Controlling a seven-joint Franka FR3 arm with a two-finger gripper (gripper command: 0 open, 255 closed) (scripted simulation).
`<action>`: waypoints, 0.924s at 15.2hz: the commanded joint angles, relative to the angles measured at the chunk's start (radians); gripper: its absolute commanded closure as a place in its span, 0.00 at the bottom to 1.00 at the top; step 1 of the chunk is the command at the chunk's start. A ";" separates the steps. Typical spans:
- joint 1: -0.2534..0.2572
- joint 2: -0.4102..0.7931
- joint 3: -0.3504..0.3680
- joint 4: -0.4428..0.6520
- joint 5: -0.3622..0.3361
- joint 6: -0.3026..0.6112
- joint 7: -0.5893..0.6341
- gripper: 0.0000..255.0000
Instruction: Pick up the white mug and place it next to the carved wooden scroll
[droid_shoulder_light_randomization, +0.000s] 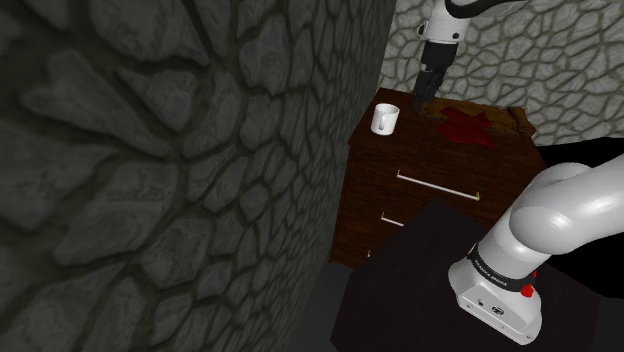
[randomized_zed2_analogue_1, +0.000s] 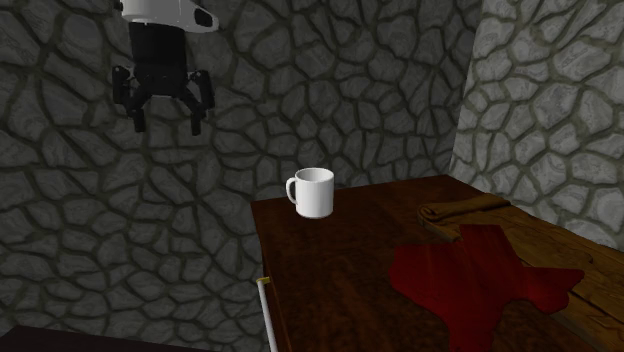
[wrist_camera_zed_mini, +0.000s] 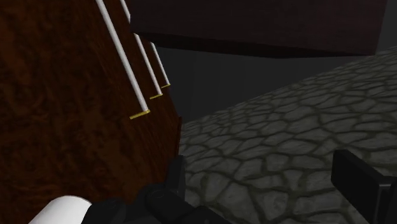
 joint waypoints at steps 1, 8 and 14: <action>-0.005 0.066 -0.030 0.028 -0.012 0.038 -0.041 0.00; -0.018 0.312 -0.122 0.164 -0.015 0.138 -0.183 0.00; -0.040 0.542 -0.179 0.332 0.030 0.189 -0.311 0.00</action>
